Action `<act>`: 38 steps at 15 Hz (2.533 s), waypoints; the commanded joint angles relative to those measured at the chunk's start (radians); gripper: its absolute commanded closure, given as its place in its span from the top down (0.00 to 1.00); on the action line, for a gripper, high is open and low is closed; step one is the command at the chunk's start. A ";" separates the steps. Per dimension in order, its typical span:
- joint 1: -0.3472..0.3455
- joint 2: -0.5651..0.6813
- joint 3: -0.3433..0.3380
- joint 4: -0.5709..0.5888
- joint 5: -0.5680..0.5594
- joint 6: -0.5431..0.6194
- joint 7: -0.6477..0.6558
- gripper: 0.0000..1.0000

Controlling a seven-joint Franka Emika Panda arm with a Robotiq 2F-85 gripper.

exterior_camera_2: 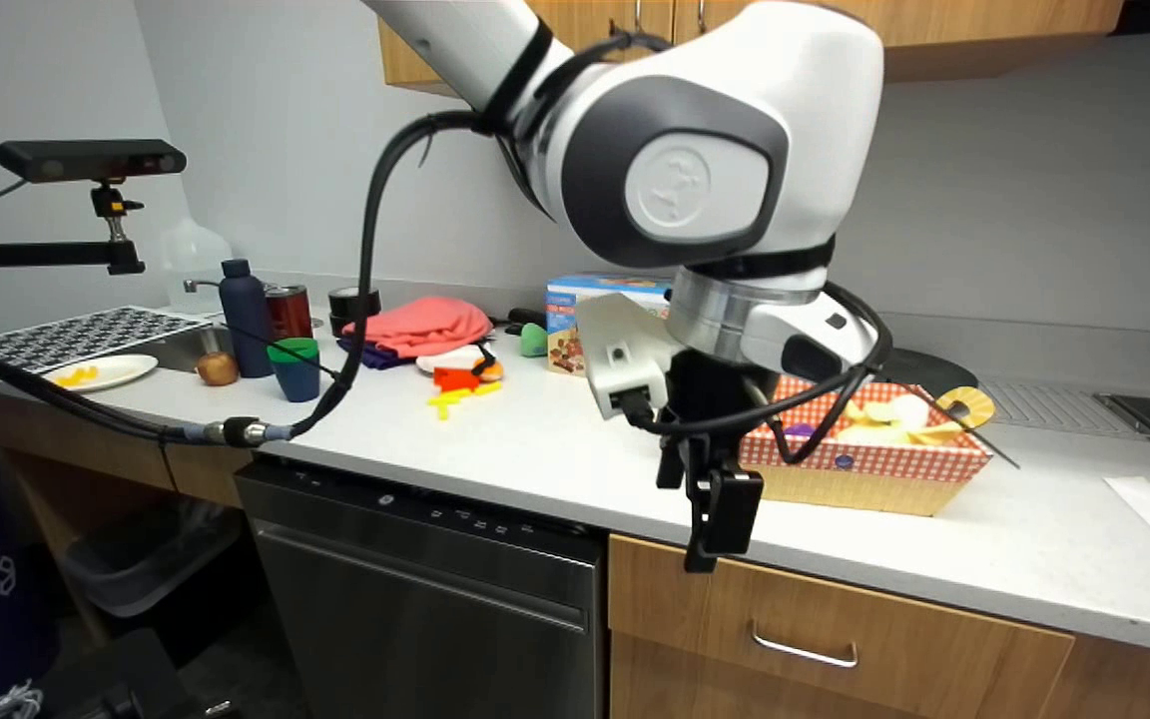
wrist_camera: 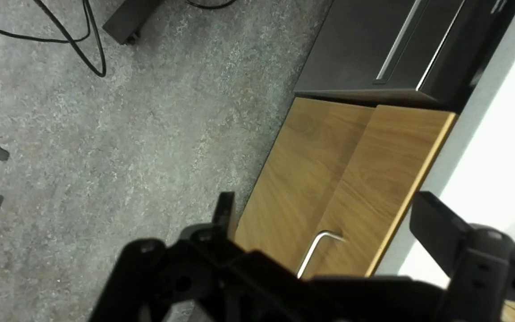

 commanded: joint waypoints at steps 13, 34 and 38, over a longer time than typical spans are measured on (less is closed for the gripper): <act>-0.029 0.207 -0.008 0.069 0.029 0.116 0.142 1.00; -0.248 0.514 0.133 0.237 0.357 0.337 -0.069 1.00; -0.271 0.575 0.165 0.293 0.391 0.398 -0.089 1.00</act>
